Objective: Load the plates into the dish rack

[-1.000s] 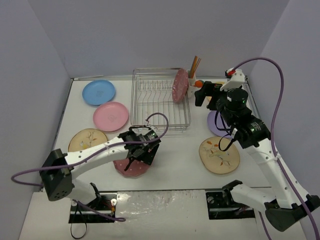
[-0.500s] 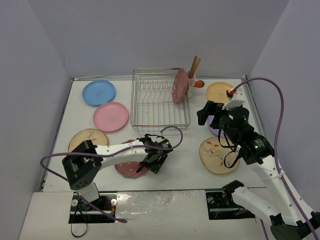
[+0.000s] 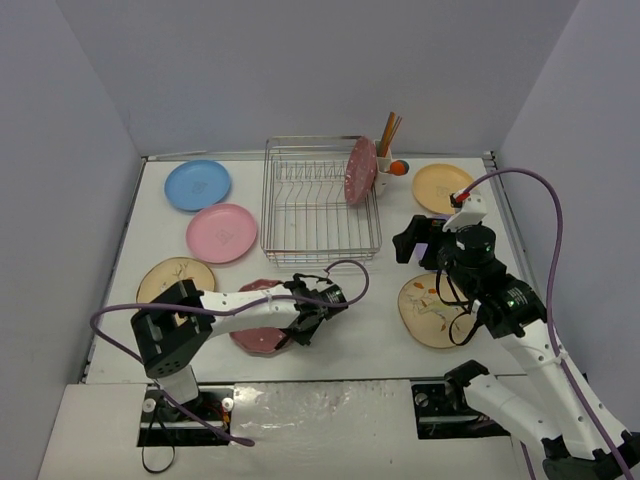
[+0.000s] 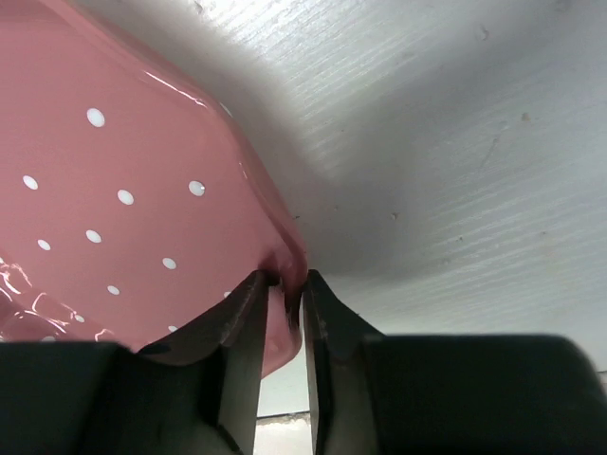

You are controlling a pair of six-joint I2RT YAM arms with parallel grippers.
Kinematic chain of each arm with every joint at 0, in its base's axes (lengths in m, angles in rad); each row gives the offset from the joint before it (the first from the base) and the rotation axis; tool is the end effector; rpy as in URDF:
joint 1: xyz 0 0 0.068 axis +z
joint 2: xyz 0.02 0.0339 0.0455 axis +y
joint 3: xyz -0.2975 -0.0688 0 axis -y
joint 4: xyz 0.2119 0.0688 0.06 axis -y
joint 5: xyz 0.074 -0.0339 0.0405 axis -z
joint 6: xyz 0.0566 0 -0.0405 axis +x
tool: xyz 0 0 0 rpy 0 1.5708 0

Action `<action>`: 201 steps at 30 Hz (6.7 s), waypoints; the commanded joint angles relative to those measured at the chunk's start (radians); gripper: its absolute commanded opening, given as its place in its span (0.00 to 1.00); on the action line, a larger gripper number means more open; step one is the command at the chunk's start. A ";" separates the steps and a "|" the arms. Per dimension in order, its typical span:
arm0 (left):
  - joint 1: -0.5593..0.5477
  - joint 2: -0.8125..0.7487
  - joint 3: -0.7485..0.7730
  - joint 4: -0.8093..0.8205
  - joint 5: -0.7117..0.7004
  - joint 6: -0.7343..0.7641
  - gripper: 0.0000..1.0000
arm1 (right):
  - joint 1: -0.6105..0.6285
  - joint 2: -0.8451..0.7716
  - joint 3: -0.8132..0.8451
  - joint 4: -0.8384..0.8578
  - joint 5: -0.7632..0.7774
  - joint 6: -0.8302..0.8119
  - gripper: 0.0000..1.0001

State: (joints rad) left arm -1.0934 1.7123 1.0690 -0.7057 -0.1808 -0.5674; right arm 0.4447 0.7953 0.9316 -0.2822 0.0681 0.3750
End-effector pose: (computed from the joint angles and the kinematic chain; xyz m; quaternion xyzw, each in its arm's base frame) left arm 0.1451 -0.2582 0.2024 0.2477 0.9584 -0.0208 0.1406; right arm 0.1304 0.0579 0.3952 -0.0041 0.7566 0.2367 0.6095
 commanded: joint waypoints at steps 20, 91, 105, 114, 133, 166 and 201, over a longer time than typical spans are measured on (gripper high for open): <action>-0.014 -0.326 0.204 -0.102 0.097 -0.094 0.00 | -0.006 -0.076 -0.027 0.026 -0.042 0.048 1.00; 0.667 0.572 1.516 0.761 0.894 -0.540 0.00 | -0.004 -0.032 0.122 0.000 -0.013 0.058 1.00; 0.662 0.560 1.450 0.816 0.826 -0.581 0.00 | -0.004 -0.018 0.129 0.001 0.013 0.042 1.00; 0.664 0.619 1.410 0.811 0.785 -0.558 0.00 | -0.004 -0.074 0.089 -0.004 0.026 0.082 1.00; 0.669 0.658 1.247 0.947 0.739 -0.525 0.06 | -0.004 -0.114 0.054 -0.025 0.025 0.127 1.00; 0.714 -0.174 0.551 0.159 0.163 -0.208 0.92 | -0.004 -0.052 -0.017 -0.096 -0.127 0.145 1.00; 1.500 -0.859 -0.578 0.202 0.304 -0.430 0.96 | 0.009 0.128 0.013 0.007 -0.527 -0.046 1.00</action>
State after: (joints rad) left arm 0.4004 0.8305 0.5061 -0.5769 0.1088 -1.0012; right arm 0.4463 0.9073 0.9043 -0.3482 -0.4125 0.3530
